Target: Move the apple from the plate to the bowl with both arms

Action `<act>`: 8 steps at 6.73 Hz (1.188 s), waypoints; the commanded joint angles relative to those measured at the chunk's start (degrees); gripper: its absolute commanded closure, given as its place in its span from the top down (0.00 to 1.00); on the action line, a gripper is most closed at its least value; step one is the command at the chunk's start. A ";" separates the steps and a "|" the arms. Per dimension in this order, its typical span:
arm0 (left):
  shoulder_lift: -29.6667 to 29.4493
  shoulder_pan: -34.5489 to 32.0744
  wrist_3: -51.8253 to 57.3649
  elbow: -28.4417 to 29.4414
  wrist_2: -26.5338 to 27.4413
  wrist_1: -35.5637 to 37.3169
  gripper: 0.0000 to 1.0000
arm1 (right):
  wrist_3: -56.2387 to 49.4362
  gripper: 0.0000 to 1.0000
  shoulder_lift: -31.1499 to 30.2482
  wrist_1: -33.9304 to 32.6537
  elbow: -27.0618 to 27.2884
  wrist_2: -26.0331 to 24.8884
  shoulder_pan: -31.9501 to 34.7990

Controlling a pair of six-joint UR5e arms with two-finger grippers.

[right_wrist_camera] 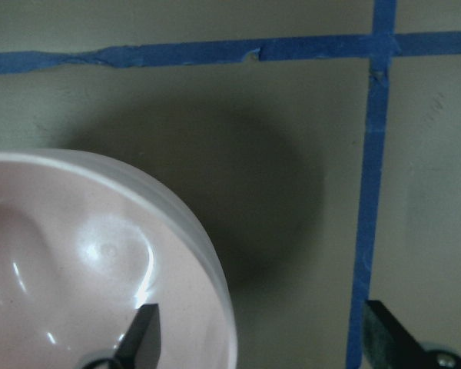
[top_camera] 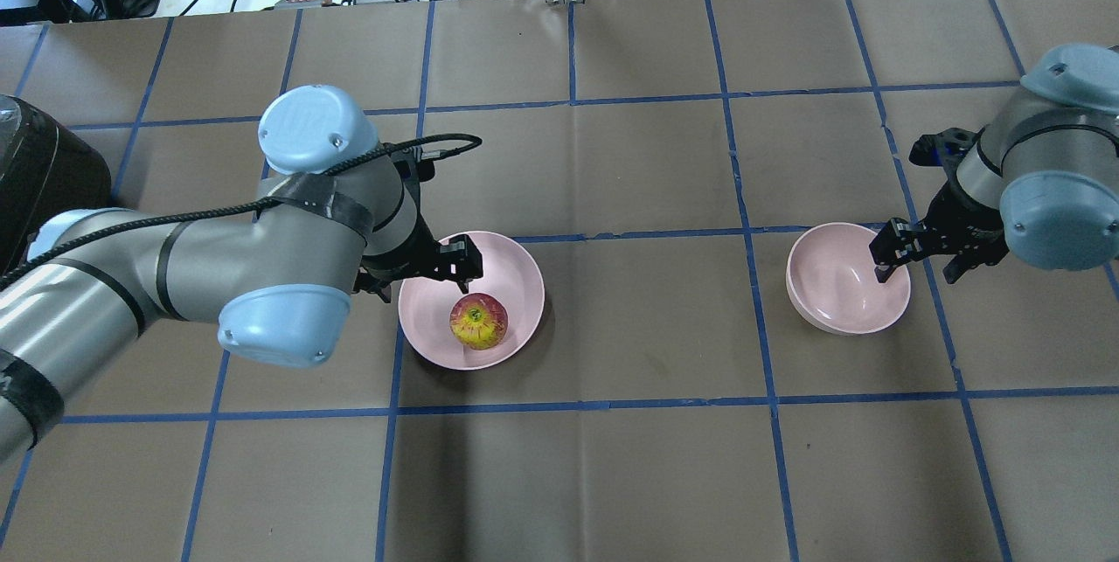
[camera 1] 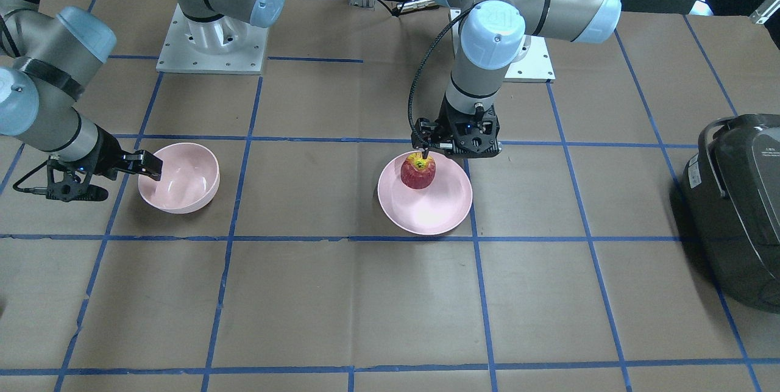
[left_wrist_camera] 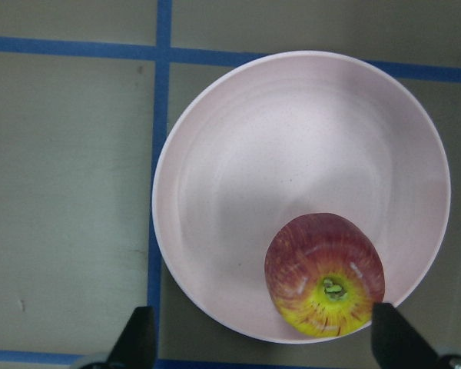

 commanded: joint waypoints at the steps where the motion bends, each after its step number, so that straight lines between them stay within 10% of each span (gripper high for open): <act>1: -3.44 -2.23 -1.14 -2.62 -0.18 6.71 1.00 | -0.22 0.05 0.57 -0.13 0.51 0.49 -0.06; 8: -8.29 -4.26 -3.25 -2.80 -0.36 11.04 0.90 | 5.74 0.06 -2.33 9.10 -4.77 14.02 5.01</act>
